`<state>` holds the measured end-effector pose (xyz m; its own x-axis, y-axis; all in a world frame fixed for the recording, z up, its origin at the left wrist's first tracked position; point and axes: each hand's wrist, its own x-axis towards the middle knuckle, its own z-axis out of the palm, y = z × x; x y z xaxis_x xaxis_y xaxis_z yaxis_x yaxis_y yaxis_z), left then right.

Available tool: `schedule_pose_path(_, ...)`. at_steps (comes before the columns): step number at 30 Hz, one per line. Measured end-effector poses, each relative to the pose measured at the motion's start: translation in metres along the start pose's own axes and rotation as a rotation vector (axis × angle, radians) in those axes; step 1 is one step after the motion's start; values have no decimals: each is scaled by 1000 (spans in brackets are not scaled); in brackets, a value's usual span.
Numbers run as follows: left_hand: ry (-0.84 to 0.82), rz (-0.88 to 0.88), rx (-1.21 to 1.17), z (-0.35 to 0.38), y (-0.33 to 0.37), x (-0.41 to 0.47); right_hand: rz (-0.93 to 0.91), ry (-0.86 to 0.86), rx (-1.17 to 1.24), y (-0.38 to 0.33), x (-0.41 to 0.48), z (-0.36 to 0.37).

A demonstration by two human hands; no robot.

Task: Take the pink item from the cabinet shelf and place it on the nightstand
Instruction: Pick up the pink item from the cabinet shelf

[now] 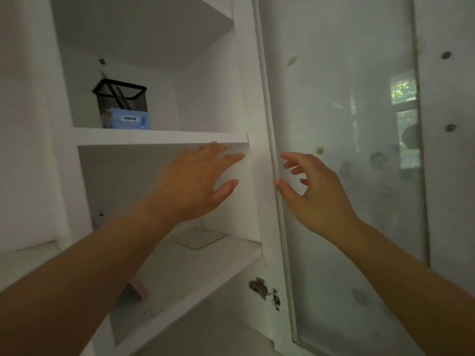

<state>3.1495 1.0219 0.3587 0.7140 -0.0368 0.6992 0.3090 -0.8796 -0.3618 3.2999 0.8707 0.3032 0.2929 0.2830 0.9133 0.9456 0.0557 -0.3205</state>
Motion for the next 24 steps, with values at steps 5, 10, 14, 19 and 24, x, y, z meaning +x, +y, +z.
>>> schedule_pose_path(5, 42, -74, 141, -17, -35, 5, -32, -37, 86, -2, 41, 40)
schedule_pose_path(10, 54, -156, 210, -18, -46, 25, -56, -45, 215, 11, 79, 68)
schedule_pose_path(14, 35, -242, 235, -16, -58, 51, -55, -33, 331, 27, 114, 88)
schedule_pose_path(19, -44, -354, 365, -8, -70, 76, -102, -36, 391, 46, 151, 121)
schedule_pose_path(24, -28, -360, 568, 5, -72, 72, -153, 18, 406, 46, 161, 143)
